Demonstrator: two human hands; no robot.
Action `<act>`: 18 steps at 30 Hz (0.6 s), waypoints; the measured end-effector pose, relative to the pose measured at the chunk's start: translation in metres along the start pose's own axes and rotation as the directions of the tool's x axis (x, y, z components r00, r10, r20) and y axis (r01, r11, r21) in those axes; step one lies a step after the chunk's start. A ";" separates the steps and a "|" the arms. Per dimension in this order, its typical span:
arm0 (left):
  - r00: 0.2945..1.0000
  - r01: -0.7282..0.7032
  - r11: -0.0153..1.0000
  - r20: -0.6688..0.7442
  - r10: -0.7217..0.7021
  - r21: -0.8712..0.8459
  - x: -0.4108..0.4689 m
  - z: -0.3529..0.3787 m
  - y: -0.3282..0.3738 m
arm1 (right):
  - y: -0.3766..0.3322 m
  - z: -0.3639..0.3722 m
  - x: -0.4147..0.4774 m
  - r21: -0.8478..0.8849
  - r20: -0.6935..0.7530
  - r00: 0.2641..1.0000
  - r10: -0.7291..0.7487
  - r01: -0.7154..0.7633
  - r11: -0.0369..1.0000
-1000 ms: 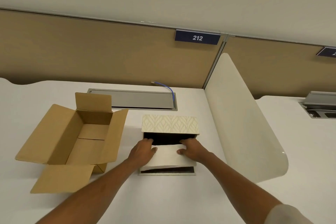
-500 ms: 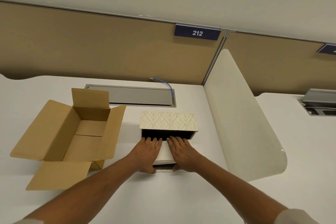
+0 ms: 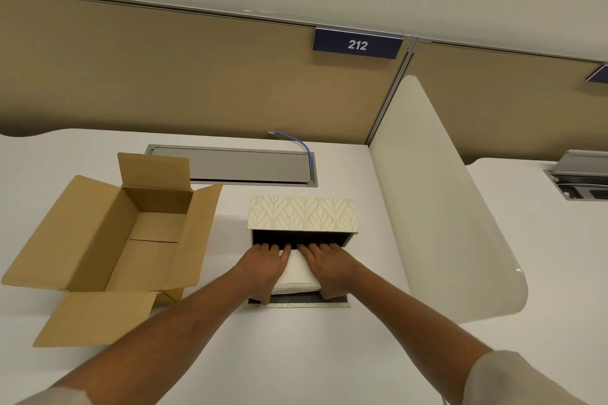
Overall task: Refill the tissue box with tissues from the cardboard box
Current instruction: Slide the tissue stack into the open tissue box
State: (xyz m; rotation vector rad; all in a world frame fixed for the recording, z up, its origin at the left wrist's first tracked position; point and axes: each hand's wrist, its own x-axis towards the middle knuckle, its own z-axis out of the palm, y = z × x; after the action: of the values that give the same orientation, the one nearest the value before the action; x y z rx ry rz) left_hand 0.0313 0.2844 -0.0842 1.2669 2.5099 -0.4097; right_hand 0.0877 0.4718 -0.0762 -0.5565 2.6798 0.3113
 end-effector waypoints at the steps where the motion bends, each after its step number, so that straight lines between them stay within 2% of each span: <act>1: 1.000 -0.004 1.000 0.003 0.004 -0.005 0.000 0.000 -0.001 | 0.000 0.000 0.001 0.008 0.004 1.000 -0.002 0.002 1.000; 18: 0.998 -0.067 0.992 -0.012 0.066 -0.107 0.010 -0.005 -0.002 | 0.007 0.000 -0.005 0.021 0.004 1.000 0.007 -0.007 1.000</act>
State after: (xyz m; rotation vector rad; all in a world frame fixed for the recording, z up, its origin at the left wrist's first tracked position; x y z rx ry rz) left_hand 0.0233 0.2923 -0.0837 1.3088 2.4525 -0.2513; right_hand 0.0888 0.4803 -0.0736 -0.5392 2.6790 0.2851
